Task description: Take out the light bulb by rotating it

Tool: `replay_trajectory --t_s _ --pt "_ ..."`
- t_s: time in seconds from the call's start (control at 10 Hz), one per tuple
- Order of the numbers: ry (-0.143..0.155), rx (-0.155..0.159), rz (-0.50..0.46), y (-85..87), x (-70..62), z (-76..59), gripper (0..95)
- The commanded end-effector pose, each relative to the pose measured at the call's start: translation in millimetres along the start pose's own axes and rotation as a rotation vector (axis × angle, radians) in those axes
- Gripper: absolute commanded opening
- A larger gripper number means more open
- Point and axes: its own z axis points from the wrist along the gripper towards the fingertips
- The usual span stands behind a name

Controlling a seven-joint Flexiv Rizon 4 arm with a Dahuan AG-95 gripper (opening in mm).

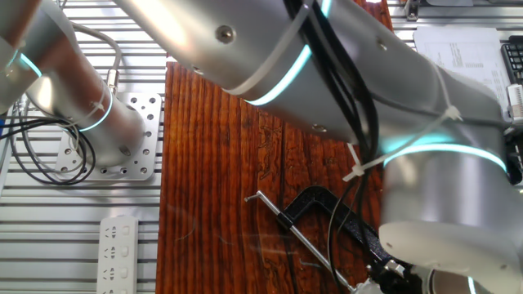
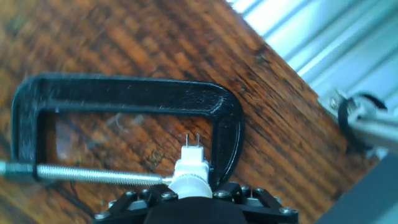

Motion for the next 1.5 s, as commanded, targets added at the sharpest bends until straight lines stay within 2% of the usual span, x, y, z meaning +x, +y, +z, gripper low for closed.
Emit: replay_trajectory --t_s 0.1,0.9,1.0,1.3,1.4,1.5 --pt "-0.014 -0.009 0.063 4.4 7.5 4.0 57.0" --pt "-0.010 -0.003 0.071 5.0 8.4 5.0 57.0" --pt "-0.010 -0.003 0.072 5.0 8.4 5.0 38.0" --pt "-0.007 -0.002 0.077 5.0 8.4 5.0 38.0" --pt "-0.005 0.000 0.074 5.1 8.6 5.1 19.0" --pt "-0.006 0.000 0.074 5.2 8.7 5.2 19.0"
